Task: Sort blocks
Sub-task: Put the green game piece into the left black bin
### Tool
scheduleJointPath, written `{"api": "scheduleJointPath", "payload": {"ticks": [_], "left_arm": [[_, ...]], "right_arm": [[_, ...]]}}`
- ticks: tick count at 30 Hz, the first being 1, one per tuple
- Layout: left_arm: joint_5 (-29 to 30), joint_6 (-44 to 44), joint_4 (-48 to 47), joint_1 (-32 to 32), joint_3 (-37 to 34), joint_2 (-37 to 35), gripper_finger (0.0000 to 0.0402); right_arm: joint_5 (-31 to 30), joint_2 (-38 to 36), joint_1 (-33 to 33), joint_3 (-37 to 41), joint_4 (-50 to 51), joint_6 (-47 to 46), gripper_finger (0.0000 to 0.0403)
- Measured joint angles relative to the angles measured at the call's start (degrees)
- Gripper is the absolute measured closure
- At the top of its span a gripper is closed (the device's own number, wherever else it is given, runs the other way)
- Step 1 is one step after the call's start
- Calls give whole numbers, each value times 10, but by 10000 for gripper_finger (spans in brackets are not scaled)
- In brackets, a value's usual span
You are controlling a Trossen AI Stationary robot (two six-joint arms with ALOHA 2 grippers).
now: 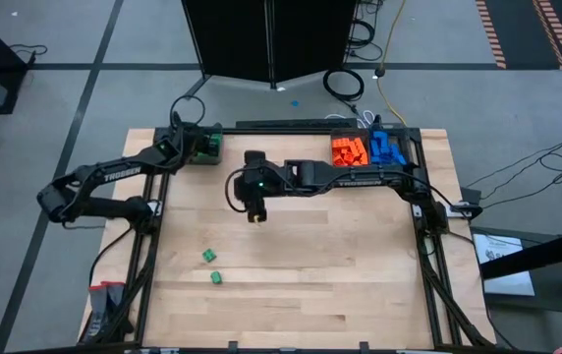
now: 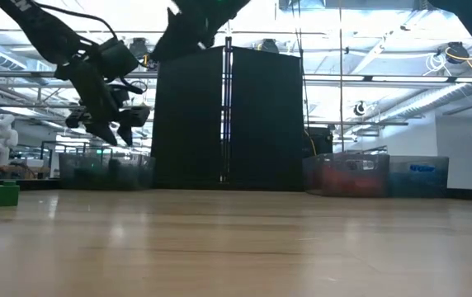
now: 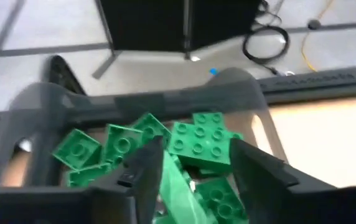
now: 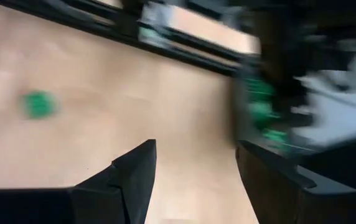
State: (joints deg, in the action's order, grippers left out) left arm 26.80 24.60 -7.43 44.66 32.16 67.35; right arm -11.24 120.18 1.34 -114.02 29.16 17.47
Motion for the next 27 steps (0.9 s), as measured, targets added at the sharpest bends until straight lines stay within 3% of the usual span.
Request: {"api": "scheduleJointPath", "payload": {"ticks": [4,6,8,12,20,27], "left_arm": [[-104,-10,-23,-4,0,-23,174],[-170,-26,-24,-18,0,-46,159],[-216,-28,-33,-36,0,-80,152],[-245,-8,-52,-85,0,-172,150],[-252,63,-92,-164,0,-366,150],[-252,80,-122,-194,1,-452,149]], "right_arm": [[159,0,-3,0,-12,-41,183],[205,7,-13,-1,-32,-48,183],[212,18,-27,-1,-45,-46,183],[221,60,-58,-1,-114,-46,183],[222,152,-112,0,-281,-41,179],[221,197,-124,0,-365,-141,133]]}}
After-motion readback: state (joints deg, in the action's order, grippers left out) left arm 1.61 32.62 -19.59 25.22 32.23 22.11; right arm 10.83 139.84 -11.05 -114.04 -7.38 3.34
